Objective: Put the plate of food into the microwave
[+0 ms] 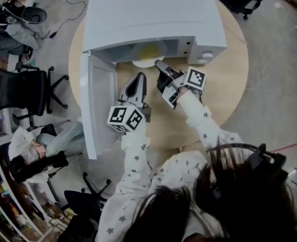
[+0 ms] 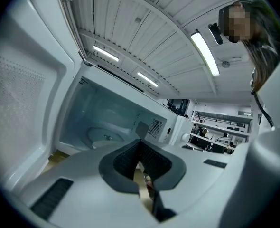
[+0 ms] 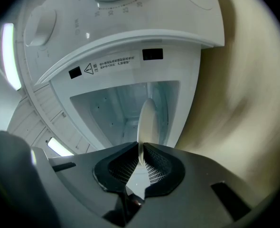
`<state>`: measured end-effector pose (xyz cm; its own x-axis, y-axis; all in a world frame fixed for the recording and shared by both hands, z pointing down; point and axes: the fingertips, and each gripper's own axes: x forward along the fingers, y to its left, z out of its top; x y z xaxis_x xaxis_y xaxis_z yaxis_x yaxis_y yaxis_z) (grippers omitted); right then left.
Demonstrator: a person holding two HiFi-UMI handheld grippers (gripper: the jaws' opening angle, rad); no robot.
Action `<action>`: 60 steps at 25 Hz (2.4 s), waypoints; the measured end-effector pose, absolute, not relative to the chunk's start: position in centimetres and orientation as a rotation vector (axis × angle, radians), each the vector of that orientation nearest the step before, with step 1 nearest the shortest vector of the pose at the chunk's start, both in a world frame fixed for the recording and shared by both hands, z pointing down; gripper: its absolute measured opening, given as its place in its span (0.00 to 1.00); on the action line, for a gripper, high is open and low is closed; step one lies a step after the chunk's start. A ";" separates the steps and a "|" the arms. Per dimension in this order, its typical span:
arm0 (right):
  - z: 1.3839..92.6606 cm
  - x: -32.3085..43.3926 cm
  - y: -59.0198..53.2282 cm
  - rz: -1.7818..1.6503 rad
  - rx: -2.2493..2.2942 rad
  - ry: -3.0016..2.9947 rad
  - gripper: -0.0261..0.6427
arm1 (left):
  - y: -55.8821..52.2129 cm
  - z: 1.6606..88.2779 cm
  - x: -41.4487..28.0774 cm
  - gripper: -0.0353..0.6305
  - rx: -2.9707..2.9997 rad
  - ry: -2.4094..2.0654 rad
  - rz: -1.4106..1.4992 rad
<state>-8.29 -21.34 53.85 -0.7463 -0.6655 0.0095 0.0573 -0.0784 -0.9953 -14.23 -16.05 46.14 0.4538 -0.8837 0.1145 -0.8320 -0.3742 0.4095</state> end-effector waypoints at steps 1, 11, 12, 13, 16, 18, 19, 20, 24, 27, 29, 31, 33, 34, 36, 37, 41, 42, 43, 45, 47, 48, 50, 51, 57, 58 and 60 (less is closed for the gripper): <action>54.0 -8.3 -21.5 -1.877 -0.666 1.692 0.07 | -16.4 46.3 -14.2 0.06 2.301 -1.437 -0.172; 54.4 -8.5 -24.0 -1.834 -0.754 1.641 0.07 | -19.0 47.0 -14.2 0.06 2.298 -1.374 -0.178; 54.6 -8.5 -24.3 -1.834 -0.768 1.639 0.07 | -19.2 47.2 -14.1 0.06 2.299 -1.367 -0.176; 54.7 -8.5 -24.5 -1.835 -0.785 1.637 0.07 | -19.4 47.3 -14.0 0.06 2.300 -1.361 -0.174; 55.4 -8.6 -25.4 -1.819 -0.844 1.644 0.07 | -20.1 47.8 -13.9 0.06 2.303 -1.339 -0.167; 55.6 -8.6 -25.9 -1.808 -0.876 1.664 0.07 | -20.6 48.0 -13.9 0.06 2.305 -1.324 -0.164; 55.7 -8.6 -26.0 -1.809 -0.883 1.667 0.07 | -20.8 48.1 -13.9 0.06 2.306 -1.317 -0.163; 55.8 -8.6 -26.1 -1.811 -0.888 1.666 0.07 | -21.0 48.2 -13.8 0.06 2.306 -1.312 -0.161; 56.4 -8.6 -26.4 -1.821 -0.947 1.686 0.07 | -21.5 48.7 -13.6 0.06 2.306 -1.295 -0.157; 56.7 -8.7 -26.6 -1.852 -0.972 1.653 0.07 | -21.9 48.9 -13.6 0.06 2.307 -1.286 -0.156; 56.8 -8.9 -26.9 -1.865 -0.983 1.638 0.07 | -22.2 49.0 -13.7 0.06 2.303 -1.283 -0.156; 57.0 -9.1 -27.1 -1.877 -0.978 1.617 0.15 | -22.4 49.0 -13.8 0.06 2.300 -1.283 -0.158; 56.9 -9.3 -27.2 -1.883 -0.978 1.621 0.16 | -22.5 49.1 -13.8 0.06 2.298 -1.282 -0.160; 56.9 -9.3 -27.2 -1.883 -0.984 1.634 0.16 | -22.6 49.1 -13.8 0.06 2.297 -1.282 -0.160; 56.8 -9.4 -27.1 -1.887 -0.994 1.655 0.16 | -22.7 49.1 -13.7 0.06 2.295 -1.283 -0.160; 56.7 -9.4 -27.1 -1.892 -0.997 1.660 0.16 | -22.8 49.1 -13.6 0.06 2.295 -1.283 -0.159; 56.6 -9.6 -26.7 -1.918 -1.002 1.669 0.16 | -22.7 49.1 -13.3 0.06 2.293 -1.277 -0.154; 56.7 -9.7 -26.6 -1.925 -1.000 1.664 0.16 | -22.7 49.2 -13.3 0.06 2.294 -1.275 -0.153; 56.8 -9.7 -26.4 -1.930 -0.997 1.658 0.16 | -22.7 49.3 -13.3 0.06 2.295 -1.274 -0.152; 56.7 -9.8 -26.3 -1.934 -0.990 1.652 0.16 | -22.6 49.2 -13.3 0.06 2.297 -1.272 -0.152; 56.5 -9.7 -26.2 -1.939 -0.983 1.649 0.16 | -22.6 49.0 -13.2 0.06 2.297 -1.271 -0.154; 56.4 -9.5 -26.1 -1.940 -0.977 1.646 0.16 | -22.5 48.9 -13.1 0.06 2.296 -1.271 -0.154; 56.2 -9.2 -25.8 -1.943 -0.964 1.633 0.16 | -22.3 48.8 -12.9 0.06 2.297 -1.271 -0.153; 56.1 -9.1 -25.5 -1.945 -0.954 1.623 0.16 | -22.1 48.7 -12.9 0.06 2.299 -1.271 -0.153; 54.9 -9.9 -22.2 -1.929 -0.857 1.660 0.16 | -19.1 48.0 -13.2 0.06 2.327 -1.268 -0.164; 54.5 -9.9 -21.8 -1.916 -0.839 1.674 0.16 | -18.6 47.9 -13.2 0.06 2.331 -1.269 -0.164; 53.7 -9.7 -21.2 -1.888 -0.809 1.703 0.16 | -17.8 47.7 -13.0 0.06 2.336 -1.272 -0.167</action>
